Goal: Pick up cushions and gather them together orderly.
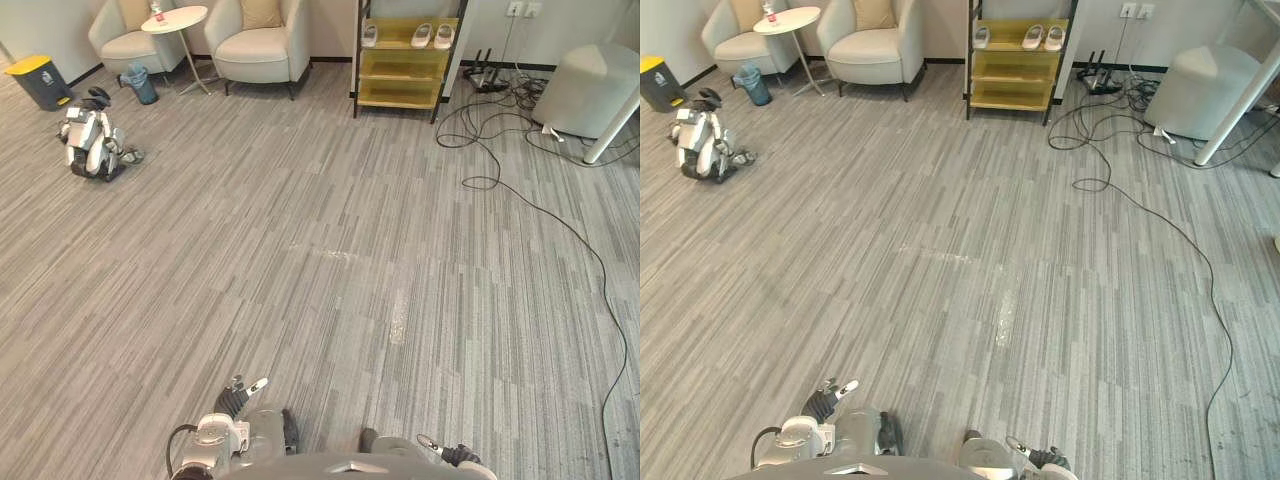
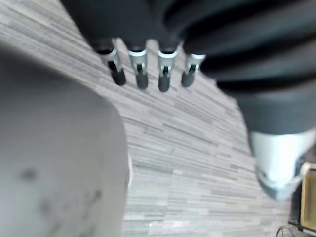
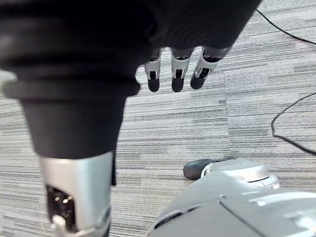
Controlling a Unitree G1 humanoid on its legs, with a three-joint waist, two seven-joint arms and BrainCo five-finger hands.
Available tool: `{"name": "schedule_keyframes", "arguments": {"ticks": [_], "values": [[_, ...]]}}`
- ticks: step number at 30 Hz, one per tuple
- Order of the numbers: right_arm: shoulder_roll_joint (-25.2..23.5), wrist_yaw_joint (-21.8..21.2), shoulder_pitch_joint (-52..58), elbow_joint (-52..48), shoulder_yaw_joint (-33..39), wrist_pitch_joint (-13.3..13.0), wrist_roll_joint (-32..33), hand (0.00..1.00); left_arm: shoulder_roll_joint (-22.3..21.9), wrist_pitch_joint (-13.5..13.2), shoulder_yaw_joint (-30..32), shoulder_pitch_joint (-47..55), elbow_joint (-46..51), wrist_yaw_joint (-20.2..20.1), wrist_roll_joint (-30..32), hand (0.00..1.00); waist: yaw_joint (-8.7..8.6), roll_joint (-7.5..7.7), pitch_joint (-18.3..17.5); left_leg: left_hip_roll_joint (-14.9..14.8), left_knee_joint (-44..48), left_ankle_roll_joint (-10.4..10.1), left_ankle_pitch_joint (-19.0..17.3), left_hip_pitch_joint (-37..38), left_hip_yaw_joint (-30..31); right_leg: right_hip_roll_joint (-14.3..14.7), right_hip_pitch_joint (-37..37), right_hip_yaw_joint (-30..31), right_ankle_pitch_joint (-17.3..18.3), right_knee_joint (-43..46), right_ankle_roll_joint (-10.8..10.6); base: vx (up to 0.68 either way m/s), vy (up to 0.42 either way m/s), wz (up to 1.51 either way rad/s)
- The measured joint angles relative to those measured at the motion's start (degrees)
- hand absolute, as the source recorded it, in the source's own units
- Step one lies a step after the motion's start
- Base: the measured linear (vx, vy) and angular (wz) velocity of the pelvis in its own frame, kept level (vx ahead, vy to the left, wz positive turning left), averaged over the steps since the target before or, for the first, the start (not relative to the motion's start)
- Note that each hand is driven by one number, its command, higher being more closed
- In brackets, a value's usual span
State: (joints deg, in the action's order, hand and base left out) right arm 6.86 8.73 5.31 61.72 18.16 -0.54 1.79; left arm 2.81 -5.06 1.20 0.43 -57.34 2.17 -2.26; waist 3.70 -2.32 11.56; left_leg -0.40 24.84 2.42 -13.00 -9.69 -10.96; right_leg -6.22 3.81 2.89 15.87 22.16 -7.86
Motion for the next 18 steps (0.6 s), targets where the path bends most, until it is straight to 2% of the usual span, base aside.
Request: {"name": "schedule_keyframes", "arguments": {"ticks": [1,2,3,4,5,6,7,8,10,11,12,13,14,15,16,17,18], "values": [[-0.26,-0.02,-0.55,-0.01,0.0,-0.34,-0.01,0.0,0.63,0.09,-0.33,0.05,-0.35,0.01,0.07,0.0,-0.28,0.7,-0.3,0.67,-0.02,0.3,-1.33,1.5,-0.93,-0.5,-4.6,1.64,0.55,11.47,-2.39,0.38,0.11,-0.32],[-1.03,-0.05,-0.7,-0.1,0.11,-0.88,0.05,0.0,1.86,0.43,-1.73,0.25,-0.9,0.05,0.07,0.0,-1.5,1.56,-0.48,1.67,-0.7,1.15,-2.66,4.97,-1.31,-1.08,-9.38,1.96,-2.15,25.85,-7.8,0.49,0.112,-0.19],[-1.28,-0.04,-0.69,-0.1,0.17,-1.04,0.05,0.0,2.41,0.48,-2.4,0.55,-1.08,0.08,0.07,0.0,-1.93,1.91,-0.55,2.31,-1.81,1.45,-3.21,7.3,-1.35,-1.85,-10.76,0.19,-2.85,30.68,-7.41,0.53,0.072,-0.05],[-1.42,-0.05,-0.66,-0.14,0.32,-0.93,0.04,0.0,2.91,0.66,-3.12,0.77,-1.76,0.1,0.07,0.0,-2.36,1.8,-0.57,3.19,-4.83,1.69,-3.67,11.88,-1.27,-3.95,-12.86,-5.05,-2.21,36.8,-2.88,0.46,0.04,-0.07],[-1.41,-0.04,-0.71,-0.07,0.47,-0.89,0.04,0.0,2.93,0.77,-3.11,0.69,-2.01,0.13,0.07,0.0,-2.31,2.23,-0.7,3.34,-6.5,1.88,-3.79,14.28,-1.19,-4.29,-13.38,-7.12,-1.18,38.08,-0.66,0.55,0.003,-0.03],[-1.26,-0.1,-0.66,-0.11,0.48,-0.97,0.03,0.0,3.0,0.95,-3.53,0.92,-2.47,0.12,0.07,0.0,-2.98,1.08,-0.24,2.85,-10.5,1.91,-3.78,19.63,-0.67,-4.15,-15.4,-13.14,1.91,36.31,4.03,0.36,-0.011,0.0],[-1.27,-0.15,-0.69,-0.13,0.48,-0.99,0.03,0.0,2.91,0.98,-3.51,0.99,-2.48,0.13,0.06,0.0,-3.1,1.03,-0.21,2.67,-11.03,1.9,-3.78,20.23,-0.59,-4.01,-15.78,-13.89,2.28,35.45,4.61,0.56,-0.048,0.12],[-1.27,-0.42,-1.02,-0.44,0.48,-0.99,0.02,0.0,2.86,1.13,-3.47,1.01,-2.55,0.12,0.06,0.0,-3.89,0.71,-0.07,1.47,-12.81,1.89,-3.78,22.63,-0.09,-2.89,-18.1,-16.87,3.59,30.49,6.55,0.47,-0.069,0.16],[-1.21,-0.71,-1.23,-0.84,0.48,-0.96,0.01,0.0,2.83,1.46,-3.47,1.06,-2.74,0.12,0.09,0.0,-4.28,0.08,0.31,-0.39,-14.1,1.87,-3.77,24.72,0.21,-0.66,-21.6,-17.95,3.11,22.07,7.46,0.53,-0.096,0.21],[-1.49,-0.69,-1.05,-1.27,0.5,-0.88,0.01,0.0,2.71,1.5,-3.49,1.17,-3.05,0.11,0.12,0.0,-4.41,0.03,0.48,-1.66,-14.33,1.81,-3.74,26.08,1.15,1.56,-23.8,-17.69,-2.35,9.54,7.09,0.52,-0.147,0.31],[-1.7,-0.68,-0.86,-1.25,0.49,-0.74,0.0,0.0,2.7,1.48,-3.42,1.16,-3.03,0.12,0.12,0.0,-4.42,0.38,0.67,-1.9,-14.56,1.54,-3.84,27.41,1.82,2.08,-23.88,-17.24,-7.33,1.11,7.09,0.54,-0.167,0.39],[-1.81,-0.69,-0.32,-1.19,0.4,-0.39,-0.03,0.0,2.84,1.44,-3.11,1.43,-2.85,0.15,0.13,0.0,-4.4,1.23,0.53,-1.53,-15.13,-0.48,-3.94,29.02,2.22,2.36,-22.88,-15.88,-13.75,-9.57,6.71,0.58,-0.212,0.36],[-1.82,-0.79,0.24,-0.99,0.07,-0.25,-0.07,0.0,2.95,1.43,-2.46,1.62,-2.99,0.16,0.18,0.0,-4.68,2.02,0.39,-0.95,-15.37,-1.59,-4.52,30.61,3.43,1.88,-22.2,-15.07,-21.19,-13.98,6.81,0.6,-0.218,0.38],[-1.31,-0.73,-0.43,-0.07,0.72,-0.17,-0.53,0.0,1.64,1.44,-2.17,0.76,-4.49,0.2,0.26,0.0,-5.04,-0.2,0.62,-2.58,-15.1,-2.74,-4.97,32.25,5.43,2.78,-21.83,-14.91,-25.85,-10.81,8.59,0.65,-0.257,0.31],[-0.99,-0.67,-0.82,-0.02,1.81,-0.19,-1.28,0.0,0.58,1.4,-2.21,0.62,-4.76,0.01,0.36,0.0,-5.33,-1.23,0.94,-3.14,-13.85,-4.51,-2.79,31.64,6.43,2.91,-22.35,-14.99,-23.27,-7.89,9.06,0.6,-0.253,0.22],[-0.89,-0.65,-0.83,0.03,2.95,-0.28,-1.65,0.0,-0.35,1.29,-2.03,0.59,-4.74,0.07,0.39,0.0,-5.33,-1.84,1.33,-3.44,-12.58,-4.28,-0.54,31.58,7.92,2.85,-22.35,-15.33,-20.81,-5.39,9.6,0.36,-0.171,0.12],[-0.82,-0.66,-0.81,0.03,3.25,-0.27,-1.68,0.0,-0.6,1.29,-1.92,0.59,-4.84,0.08,0.43,0.0,-5.36,-2.11,1.23,-3.8,-11.73,-4.54,0.19,31.54,8.17,2.87,-22.17,-15.72,-19.92,-4.36,9.55,0.4,-0.166,0.19]]}}
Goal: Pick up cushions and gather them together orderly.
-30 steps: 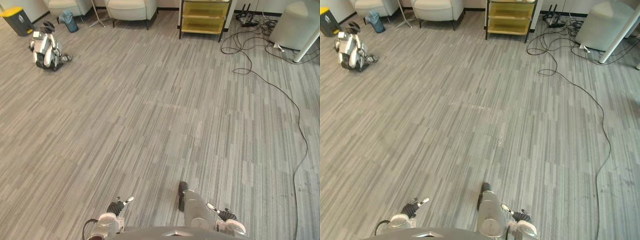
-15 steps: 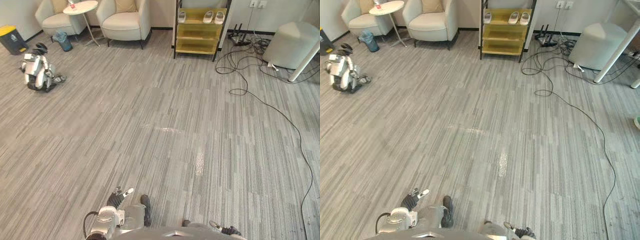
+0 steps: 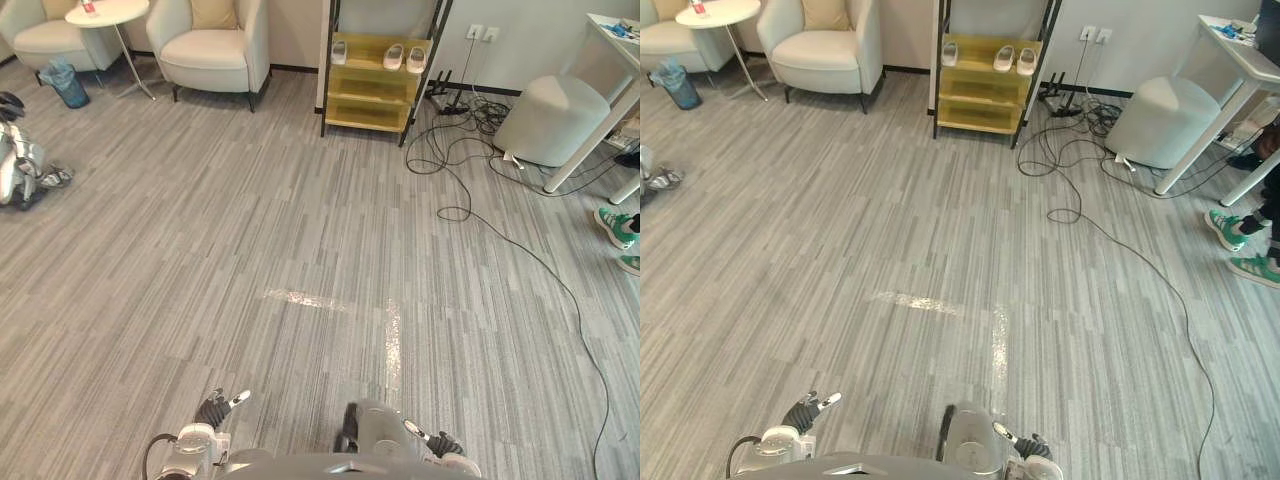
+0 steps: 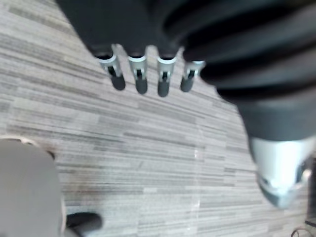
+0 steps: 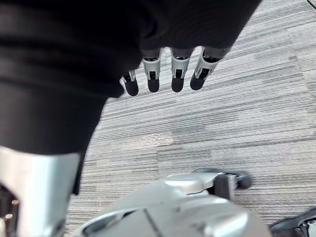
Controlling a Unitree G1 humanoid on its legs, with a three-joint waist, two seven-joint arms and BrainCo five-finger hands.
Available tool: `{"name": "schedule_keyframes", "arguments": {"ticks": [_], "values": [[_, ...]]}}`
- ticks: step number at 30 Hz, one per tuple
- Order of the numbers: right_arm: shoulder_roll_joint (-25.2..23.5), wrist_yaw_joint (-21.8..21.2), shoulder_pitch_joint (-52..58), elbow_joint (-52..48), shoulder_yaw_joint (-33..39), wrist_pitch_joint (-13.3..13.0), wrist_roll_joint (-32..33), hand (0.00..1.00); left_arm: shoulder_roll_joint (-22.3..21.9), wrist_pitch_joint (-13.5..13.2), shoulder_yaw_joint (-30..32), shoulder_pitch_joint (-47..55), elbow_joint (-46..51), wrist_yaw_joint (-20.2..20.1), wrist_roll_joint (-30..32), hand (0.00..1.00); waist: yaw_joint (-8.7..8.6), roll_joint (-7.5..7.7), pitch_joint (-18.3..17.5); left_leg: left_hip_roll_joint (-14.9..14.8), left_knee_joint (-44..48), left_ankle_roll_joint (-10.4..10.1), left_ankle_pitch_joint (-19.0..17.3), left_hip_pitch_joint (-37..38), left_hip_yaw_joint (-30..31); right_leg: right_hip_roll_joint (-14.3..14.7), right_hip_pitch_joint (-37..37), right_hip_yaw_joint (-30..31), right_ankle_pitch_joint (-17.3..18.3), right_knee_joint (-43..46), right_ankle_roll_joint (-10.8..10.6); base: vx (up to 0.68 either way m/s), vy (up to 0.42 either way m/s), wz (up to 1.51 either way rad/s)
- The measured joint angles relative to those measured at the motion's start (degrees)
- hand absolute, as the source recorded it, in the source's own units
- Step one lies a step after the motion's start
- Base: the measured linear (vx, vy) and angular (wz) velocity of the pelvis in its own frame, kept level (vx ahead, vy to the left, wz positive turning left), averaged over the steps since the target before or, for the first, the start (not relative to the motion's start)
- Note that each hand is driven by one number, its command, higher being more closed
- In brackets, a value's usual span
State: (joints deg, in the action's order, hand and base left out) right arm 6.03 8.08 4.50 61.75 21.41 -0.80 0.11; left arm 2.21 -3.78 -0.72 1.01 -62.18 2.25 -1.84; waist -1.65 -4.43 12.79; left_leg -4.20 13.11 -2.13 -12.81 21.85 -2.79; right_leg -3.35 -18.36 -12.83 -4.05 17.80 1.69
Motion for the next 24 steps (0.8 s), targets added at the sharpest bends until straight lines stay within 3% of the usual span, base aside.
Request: {"name": "schedule_keyframes", "arguments": {"ticks": [1,2,3,4,5,6,8,10,11,13,15,16,20,24], "values": [[0.14,-0.02,0.16,0.01,1.24,0.05,-0.01,0.0,-0.37,0.0,0.14,-0.02,-0.1,-0.05,0.22,0.0,-0.33,-1.01,-0.49,-1.19,3.52,-1.13,1.86,-0.56,0.51,0.63,1.0,-0.99,2.68,2.11,0.03,0.4,-0.145,0.34],[0.15,-0.02,0.56,-0.03,2.34,0.03,0.01,0.0,-0.6,0.04,0.4,-0.09,-0.15,-0.07,0.78,0.0,-0.72,-1.4,-0.57,-3.09,12.15,-4.08,3.86,-3.46,1.71,1.16,3.51,-2.55,5.29,2.28,0.06,0.56,-0.188,0.37],[0.18,-0.01,0.92,-0.1,2.35,0.01,0.04,0.0,-0.8,0.03,0.7,-0.27,-0.08,-0.12,0.83,0.0,-0.7,-1.55,-0.49,-3.94,17.92,-5.49,6.27,-5.48,2.27,1.76,5.01,-3.08,6.28,2.01,0.23,0.5,-0.155,0.27],[0.18,-0.02,1.15,-0.29,2.12,0.07,0.16,0.0,-1.01,0.03,1.17,-0.41,0.3,-0.19,0.85,0.0,-0.34,-1.74,-0.38,-5.58,27.16,-7.06,13.39,-9.25,2.34,3.04,8.24,-3.39,7.59,0.46,0.91,0.38,-0.083,0.06],[0.28,-0.04,1.35,0.03,2.1,0.06,0.49,0.0,-1.08,-0.02,0.85,-0.28,0.31,-0.22,0.85,0.0,0.07,-1.73,-0.33,-7.26,33.63,-7.43,13.41,-11.75,1.17,3.83,10.4,-3.43,8.1,-1.27,0.88,0.35,-0.043,-0.06],[0.5,-0.04,1.42,0.02,2.16,0.1,0.6,0.0,-1.15,-0.1,0.65,-0.3,0.59,-0.4,0.84,0.0,0.18,-2.34,-0.43,-9.29,40.93,-6.94,9.41,-15.25,-1.88,4.81,13.59,-3.17,8.14,-3.45,1.28,0.26,-0.004,-0.09],[0.6,-0.02,1.63,0.09,2.28,0.11,0.6,0.0,-1.09,-0.11,0.75,-0.28,1.05,-0.46,0.81,0.0,0.38,-1.83,0.03,-10.27,43.15,-4.1,2.26,-19.28,-7.24,5.25,18.66,-1.84,8.13,-7.62,1.24,0.3,0.012,-0.19],[0.55,0.0,1.69,0.2,2.37,0.2,0.65,0.0,-1.07,-0.11,0.74,0.23,2.53,-0.35,0.8,0.0,0.97,-1.97,-0.02,-9.57,36.9,-3.34,-2.16,-22.44,-8.69,5.07,21.82,-0.16,8.32,-9.95,0.66,0.28,0.07,-0.38],[0.55,0.04,1.69,0.23,2.43,0.4,0.66,0.0,-1.0,-0.3,0.71,0.45,3.08,-0.16,0.8,0.0,1.4,-1.87,-0.06,-7.89,28.8,-3.91,-3.68,-23.9,-7.1,4.45,22.68,1.01,8.25,-10.53,0.04,0.16,0.101,-0.55],[0.58,0.06,1.76,0.26,2.47,0.51,0.66,0.0,-1.05,-0.43,0.65,0.37,3.09,0.04,0.81,0.0,1.78,-2.12,-0.15,-4.16,9.19,-4.61,-1.93,-24.33,-1.15,3.48,22.7,3.48,9.06,-10.34,-1.91,0.18,0.165,-0.61],[0.76,0.18,2.29,0.12,2.5,0.69,0.67,0.0,-0.82,-0.43,0.66,0.33,2.91,0.14,0.79,0.0,2.11,-1.83,-0.53,-2.62,4.09,-3.46,4.55,-23.08,-0.52,2.96,23.46,6.09,8.91,-10.72,-4.45,0.31,0.231,-0.46],[0.16,0.2,2.94,0.11,2.56,0.75,0.67,0.0,-0.21,-0.49,0.59,0.29,2.49,0.13,0.79,0.0,1.65,-1.03,-1.09,-0.85,2.77,-2.96,4.58,-21.43,-0.72,1.39,24.65,6.04,8.75,-11.89,-5.43,0.35,0.216,-0.24],[-1.27,0.24,3.77,0.26,4.17,1.03,0.59,0.0,1.3,-0.48,0.67,0.23,2.4,0.05,0.66,0.0,2.1,1.27,-1.6,1.58,0.02,-1.24,4.51,-18.76,-1.07,-0.43,26.5,7.15,8.77,-13.26,-5.47,0.21,0.142,-0.03],[-1.56,0.22,3.84,0.38,4.53,1.0,0.6,0.0,1.64,-0.39,0.6,0.47,0.84,0.07,0.77,0.0,2.14,1.83,-3.52,2.69,-5.37,-0.03,5.34,-15.54,-1.66,-1.2,27.41,7.78,8.78,-14.68,-5.47,0.11,0.06,-0.02]]}}
